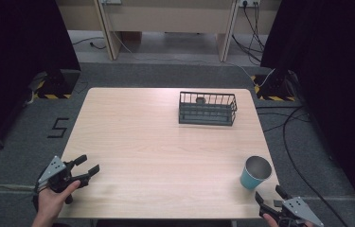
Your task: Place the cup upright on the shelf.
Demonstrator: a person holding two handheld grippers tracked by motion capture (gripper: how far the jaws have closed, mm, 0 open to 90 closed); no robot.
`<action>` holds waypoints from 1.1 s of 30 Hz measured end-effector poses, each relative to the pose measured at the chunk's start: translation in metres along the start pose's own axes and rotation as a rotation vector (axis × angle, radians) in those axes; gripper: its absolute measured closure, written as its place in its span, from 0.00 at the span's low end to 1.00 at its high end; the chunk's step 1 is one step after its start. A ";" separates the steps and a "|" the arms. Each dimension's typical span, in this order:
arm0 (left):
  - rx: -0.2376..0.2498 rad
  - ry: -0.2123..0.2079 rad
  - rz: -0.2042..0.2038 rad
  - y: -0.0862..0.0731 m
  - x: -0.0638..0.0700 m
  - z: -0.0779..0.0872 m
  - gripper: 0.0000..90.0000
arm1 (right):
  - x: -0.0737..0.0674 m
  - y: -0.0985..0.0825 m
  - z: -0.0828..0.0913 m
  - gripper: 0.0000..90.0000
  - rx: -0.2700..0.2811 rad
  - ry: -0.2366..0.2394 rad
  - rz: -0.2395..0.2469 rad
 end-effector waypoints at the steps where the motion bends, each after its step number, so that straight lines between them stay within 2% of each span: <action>1: 0.000 0.001 -0.001 0.000 0.000 0.000 0.26 | 0.000 0.000 0.001 0.23 0.000 -0.001 -0.002; 7: 0.005 0.002 0.005 0.000 -0.001 0.001 0.26 | -0.001 0.006 0.006 0.21 0.031 -0.002 -0.006; 13: 0.002 -0.002 0.000 0.000 0.000 0.000 0.26 | -0.003 0.014 0.003 0.18 0.048 0.005 -0.015; 22: 0.003 -0.004 0.003 0.000 0.000 0.000 0.26 | -0.002 0.022 -0.004 0.17 0.045 -0.001 0.004; 27: 0.003 -0.005 0.000 0.000 0.001 0.000 0.26 | -0.002 0.023 -0.008 0.17 0.033 0.008 -0.001; 33: 0.003 -0.004 0.001 0.000 0.000 0.000 0.26 | -0.004 0.027 -0.015 0.17 0.024 0.015 0.016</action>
Point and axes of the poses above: each handheld gripper's, and its own axes: z roughly backward along the jaws, y roughly out of its top, x roughly to its right, the point moved 9 cm from there along -z, roughly forward along the jaws, and after that the axes turned 8 degrees about -x, right-handed, at the moved point
